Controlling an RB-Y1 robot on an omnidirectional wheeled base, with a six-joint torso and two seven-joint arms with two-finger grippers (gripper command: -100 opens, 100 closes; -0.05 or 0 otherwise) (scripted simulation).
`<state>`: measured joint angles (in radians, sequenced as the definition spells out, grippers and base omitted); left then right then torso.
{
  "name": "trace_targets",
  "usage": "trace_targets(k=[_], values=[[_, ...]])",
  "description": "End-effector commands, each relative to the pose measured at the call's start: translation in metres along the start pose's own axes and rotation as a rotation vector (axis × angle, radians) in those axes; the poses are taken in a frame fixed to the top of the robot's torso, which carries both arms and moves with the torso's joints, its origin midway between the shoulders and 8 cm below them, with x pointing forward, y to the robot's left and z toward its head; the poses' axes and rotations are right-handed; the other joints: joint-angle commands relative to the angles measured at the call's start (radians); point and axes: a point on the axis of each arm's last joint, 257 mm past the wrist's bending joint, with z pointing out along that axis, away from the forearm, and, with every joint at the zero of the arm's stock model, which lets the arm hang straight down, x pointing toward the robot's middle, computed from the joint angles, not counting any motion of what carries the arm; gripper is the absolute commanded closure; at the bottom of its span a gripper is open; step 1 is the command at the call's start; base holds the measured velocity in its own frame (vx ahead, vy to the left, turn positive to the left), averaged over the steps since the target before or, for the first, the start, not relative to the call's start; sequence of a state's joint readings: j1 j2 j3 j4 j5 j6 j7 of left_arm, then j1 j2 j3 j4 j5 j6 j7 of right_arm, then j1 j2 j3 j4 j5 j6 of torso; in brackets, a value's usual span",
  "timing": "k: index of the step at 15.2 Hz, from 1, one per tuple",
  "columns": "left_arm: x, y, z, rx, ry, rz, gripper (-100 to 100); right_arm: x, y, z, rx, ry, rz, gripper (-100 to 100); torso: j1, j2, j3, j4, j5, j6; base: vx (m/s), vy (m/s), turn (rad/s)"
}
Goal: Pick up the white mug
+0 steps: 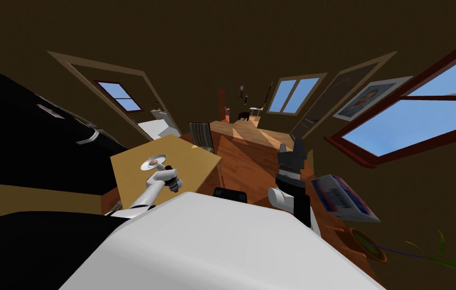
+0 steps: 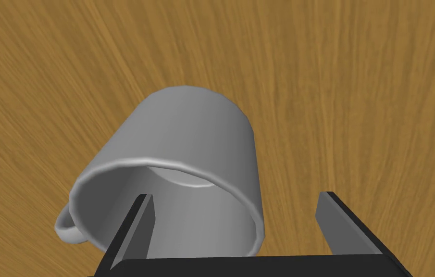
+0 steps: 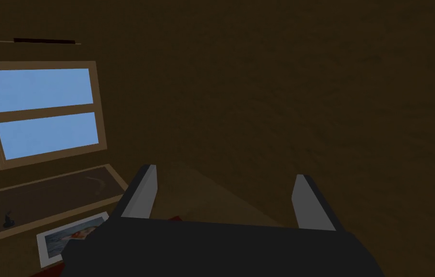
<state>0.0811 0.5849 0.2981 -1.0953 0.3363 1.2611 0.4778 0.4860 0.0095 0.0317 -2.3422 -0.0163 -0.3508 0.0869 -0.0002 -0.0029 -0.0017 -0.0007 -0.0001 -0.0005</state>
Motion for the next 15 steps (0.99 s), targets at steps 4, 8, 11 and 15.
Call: trace_targets(k=[4, 8, 11, 15], values=[[-0.034, 0.012, 0.012, -0.008, -0.007, -0.050, -100, 0.000, 0.000, 0.000, 0.000, 0.000, 0.000, 0, 0.000, 0.000, 0.000, 0.000, 0.000, 0.000, 0.008, -0.008, -0.141], [-0.060, 0.024, 0.020, -0.024, -0.014, -0.088, -100, 0.000, 0.000, 0.000, 0.000, 0.000, 0.000, 0, 0.000, 0.000, 0.000, 0.000, 0.000, 0.000, 0.008, -0.008, -0.143], [-0.054, 0.023, 0.020, -0.025, -0.006, -0.086, 100, 0.000, 0.000, 0.000, 0.000, 0.000, 0.000, 0, 0.000, 0.000, 0.000, 0.000, 0.000, 0.000, 0.004, -0.003, -0.039], [-0.053, 0.022, 0.020, -0.022, -0.005, -0.076, 100, 0.000, 0.000, 0.000, 0.000, 0.000, 0.000, 0, 0.001, -0.001, 0.000, 0.000, 0.000, -0.003, 0.000, 0.000, -0.016]])
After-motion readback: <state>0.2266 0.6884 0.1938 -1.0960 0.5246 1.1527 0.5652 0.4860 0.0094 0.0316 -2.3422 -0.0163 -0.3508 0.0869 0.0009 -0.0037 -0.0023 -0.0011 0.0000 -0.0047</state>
